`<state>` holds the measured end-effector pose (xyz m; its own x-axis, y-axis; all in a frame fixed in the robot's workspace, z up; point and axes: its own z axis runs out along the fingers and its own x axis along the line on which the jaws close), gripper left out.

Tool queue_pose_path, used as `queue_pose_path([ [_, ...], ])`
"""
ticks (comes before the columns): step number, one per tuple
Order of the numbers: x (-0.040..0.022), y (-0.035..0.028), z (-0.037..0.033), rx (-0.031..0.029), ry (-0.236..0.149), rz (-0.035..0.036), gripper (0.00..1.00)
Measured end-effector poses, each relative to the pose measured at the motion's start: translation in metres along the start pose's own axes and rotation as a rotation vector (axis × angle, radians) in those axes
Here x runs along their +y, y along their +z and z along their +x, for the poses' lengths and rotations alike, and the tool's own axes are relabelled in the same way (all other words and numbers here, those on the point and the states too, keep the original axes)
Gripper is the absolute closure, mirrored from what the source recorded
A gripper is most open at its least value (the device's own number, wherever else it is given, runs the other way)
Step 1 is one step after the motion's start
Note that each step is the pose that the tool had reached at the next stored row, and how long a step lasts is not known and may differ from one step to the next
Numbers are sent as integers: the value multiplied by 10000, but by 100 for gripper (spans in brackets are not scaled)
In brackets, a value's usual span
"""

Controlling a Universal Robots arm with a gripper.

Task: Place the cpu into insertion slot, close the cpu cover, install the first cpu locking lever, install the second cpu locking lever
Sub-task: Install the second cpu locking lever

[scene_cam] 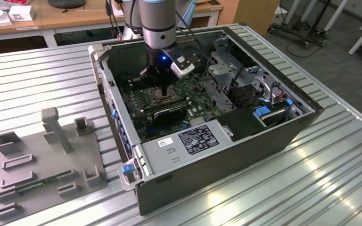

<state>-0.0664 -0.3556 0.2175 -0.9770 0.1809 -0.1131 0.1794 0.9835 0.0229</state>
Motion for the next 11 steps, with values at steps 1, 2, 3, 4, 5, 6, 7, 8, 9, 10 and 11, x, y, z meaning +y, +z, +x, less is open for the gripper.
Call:
queue_pose_path([
  [1,1,0,0,1,-52,-7,89],
  [2,2,1,-1,2,-119,-16,89],
  [3,2,1,-3,4,-204,-26,89],
  [4,3,1,-5,6,-293,-35,89],
  [5,3,1,-7,9,-385,-45,89],
  [6,4,1,-9,11,-480,-56,89],
  [7,7,1,-10,12,-537,-60,89],
  [8,14,1,-11,14,-560,-61,89],
  [9,23,2,-13,14,-572,-64,89],
  [10,32,2,-14,14,-584,-66,89],
  [11,41,2,-14,14,-597,-68,89],
])
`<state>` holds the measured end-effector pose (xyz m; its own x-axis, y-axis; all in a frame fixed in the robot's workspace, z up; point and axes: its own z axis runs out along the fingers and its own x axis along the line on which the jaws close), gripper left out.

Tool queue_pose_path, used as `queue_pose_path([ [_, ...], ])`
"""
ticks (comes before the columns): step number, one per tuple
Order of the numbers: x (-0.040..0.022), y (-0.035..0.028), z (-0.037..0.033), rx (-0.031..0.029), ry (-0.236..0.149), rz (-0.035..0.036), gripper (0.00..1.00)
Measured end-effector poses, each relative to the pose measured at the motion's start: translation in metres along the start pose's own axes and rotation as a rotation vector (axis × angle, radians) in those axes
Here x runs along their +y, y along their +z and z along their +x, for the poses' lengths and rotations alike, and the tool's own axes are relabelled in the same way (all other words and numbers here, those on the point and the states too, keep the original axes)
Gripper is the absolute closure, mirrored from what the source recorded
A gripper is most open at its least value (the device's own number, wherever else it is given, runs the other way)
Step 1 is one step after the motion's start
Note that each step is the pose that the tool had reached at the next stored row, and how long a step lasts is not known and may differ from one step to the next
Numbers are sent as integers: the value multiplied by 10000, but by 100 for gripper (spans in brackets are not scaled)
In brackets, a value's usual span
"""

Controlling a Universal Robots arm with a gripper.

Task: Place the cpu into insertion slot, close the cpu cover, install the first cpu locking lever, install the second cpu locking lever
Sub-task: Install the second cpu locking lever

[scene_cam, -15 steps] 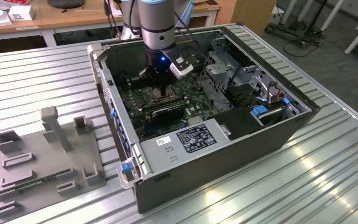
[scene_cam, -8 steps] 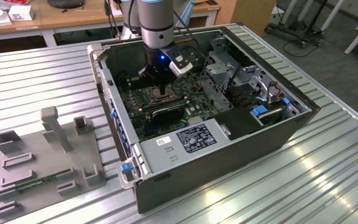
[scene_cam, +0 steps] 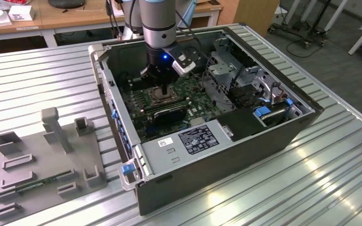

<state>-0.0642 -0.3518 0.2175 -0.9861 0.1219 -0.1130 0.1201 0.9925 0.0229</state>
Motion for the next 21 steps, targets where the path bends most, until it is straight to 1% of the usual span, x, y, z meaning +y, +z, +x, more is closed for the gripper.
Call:
queue_pose_path([
  [9,80,3,-6,2,-142,-17,89],
  [12,85,-1,-7,3,-161,-19,89],
  [16,86,-42,-11,4,-168,-19,89],
  [19,87,-43,-12,2,-169,-23,89],
  [21,87,-55,-13,3,-169,-21,89],
])
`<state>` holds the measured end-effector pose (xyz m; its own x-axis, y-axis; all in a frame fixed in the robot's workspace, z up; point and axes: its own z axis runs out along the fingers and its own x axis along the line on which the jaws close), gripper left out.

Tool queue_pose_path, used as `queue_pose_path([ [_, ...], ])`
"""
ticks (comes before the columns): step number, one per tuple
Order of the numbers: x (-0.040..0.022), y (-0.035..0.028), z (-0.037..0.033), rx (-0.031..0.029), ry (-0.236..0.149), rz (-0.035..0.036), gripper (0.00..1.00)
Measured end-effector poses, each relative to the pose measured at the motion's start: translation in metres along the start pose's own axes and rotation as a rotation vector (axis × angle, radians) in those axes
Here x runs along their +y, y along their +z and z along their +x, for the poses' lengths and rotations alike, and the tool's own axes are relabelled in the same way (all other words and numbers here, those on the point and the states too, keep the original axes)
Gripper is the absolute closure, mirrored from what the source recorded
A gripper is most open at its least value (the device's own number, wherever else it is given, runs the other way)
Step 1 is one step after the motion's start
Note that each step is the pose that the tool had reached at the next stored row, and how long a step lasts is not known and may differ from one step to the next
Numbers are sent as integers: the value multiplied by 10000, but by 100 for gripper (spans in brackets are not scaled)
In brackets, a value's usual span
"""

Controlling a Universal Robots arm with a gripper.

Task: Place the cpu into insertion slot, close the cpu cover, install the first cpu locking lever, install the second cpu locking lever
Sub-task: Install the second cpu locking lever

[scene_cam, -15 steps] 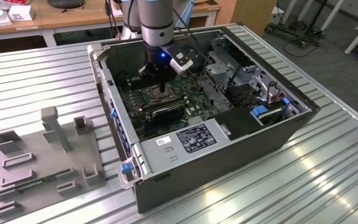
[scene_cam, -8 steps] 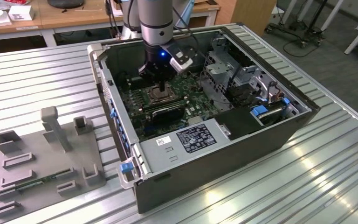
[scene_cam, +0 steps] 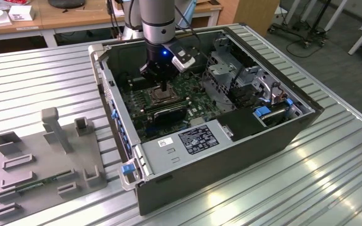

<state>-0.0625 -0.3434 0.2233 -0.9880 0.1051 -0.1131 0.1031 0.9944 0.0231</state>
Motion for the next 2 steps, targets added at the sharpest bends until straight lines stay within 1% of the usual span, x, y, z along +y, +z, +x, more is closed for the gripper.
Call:
queue_pose_path([
  [2,0,0,0,0,0,1,89],
])
